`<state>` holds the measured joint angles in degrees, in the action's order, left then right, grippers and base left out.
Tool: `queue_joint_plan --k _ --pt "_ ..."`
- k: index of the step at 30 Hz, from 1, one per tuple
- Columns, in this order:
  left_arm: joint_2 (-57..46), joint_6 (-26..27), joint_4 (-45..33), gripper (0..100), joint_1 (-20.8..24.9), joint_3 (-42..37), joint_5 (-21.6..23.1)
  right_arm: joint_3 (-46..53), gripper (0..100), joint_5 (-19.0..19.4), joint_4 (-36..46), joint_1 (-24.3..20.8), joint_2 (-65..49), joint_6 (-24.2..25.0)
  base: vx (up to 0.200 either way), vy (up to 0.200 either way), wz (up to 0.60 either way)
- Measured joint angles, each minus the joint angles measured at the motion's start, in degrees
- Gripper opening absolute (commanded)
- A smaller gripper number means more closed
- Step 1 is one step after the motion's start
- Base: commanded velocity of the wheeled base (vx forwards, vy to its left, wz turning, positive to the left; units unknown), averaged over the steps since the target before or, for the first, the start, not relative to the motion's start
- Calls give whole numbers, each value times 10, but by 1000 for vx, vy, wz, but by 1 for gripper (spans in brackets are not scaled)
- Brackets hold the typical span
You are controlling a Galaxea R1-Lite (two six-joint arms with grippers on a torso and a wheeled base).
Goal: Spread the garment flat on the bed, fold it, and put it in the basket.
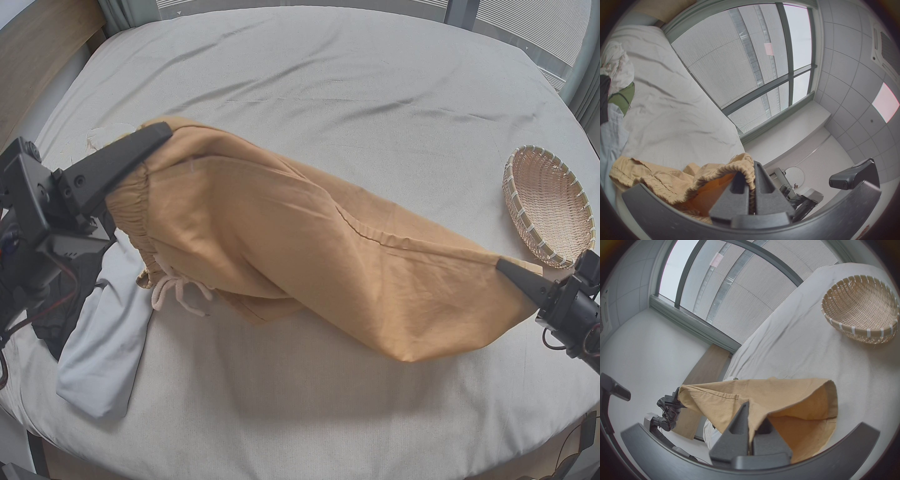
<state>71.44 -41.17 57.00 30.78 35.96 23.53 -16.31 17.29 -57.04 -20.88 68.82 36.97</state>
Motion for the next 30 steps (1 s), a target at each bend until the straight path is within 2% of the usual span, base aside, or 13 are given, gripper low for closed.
queue_joint_plan --k 4,11,20,26,30 --pt "0 16 -2 0 1 11 2 -79 0 0 127 13 -56 -19 0 0 0" --pt "0 31 -15 0 1 76 -3 -224 0 1 267 45 -126 -59 0 0 0" --pt "-6 38 -54 0 1 166 -7 -365 0 1 309 103 -146 -75 0 0 0" --pt "-11 38 -67 0 2 222 -5 -440 0 2 341 117 -136 -76 0 0 0" --pt "-16 38 -103 0 4 251 -3 -492 0 3 372 120 -130 -77 0 0 0"
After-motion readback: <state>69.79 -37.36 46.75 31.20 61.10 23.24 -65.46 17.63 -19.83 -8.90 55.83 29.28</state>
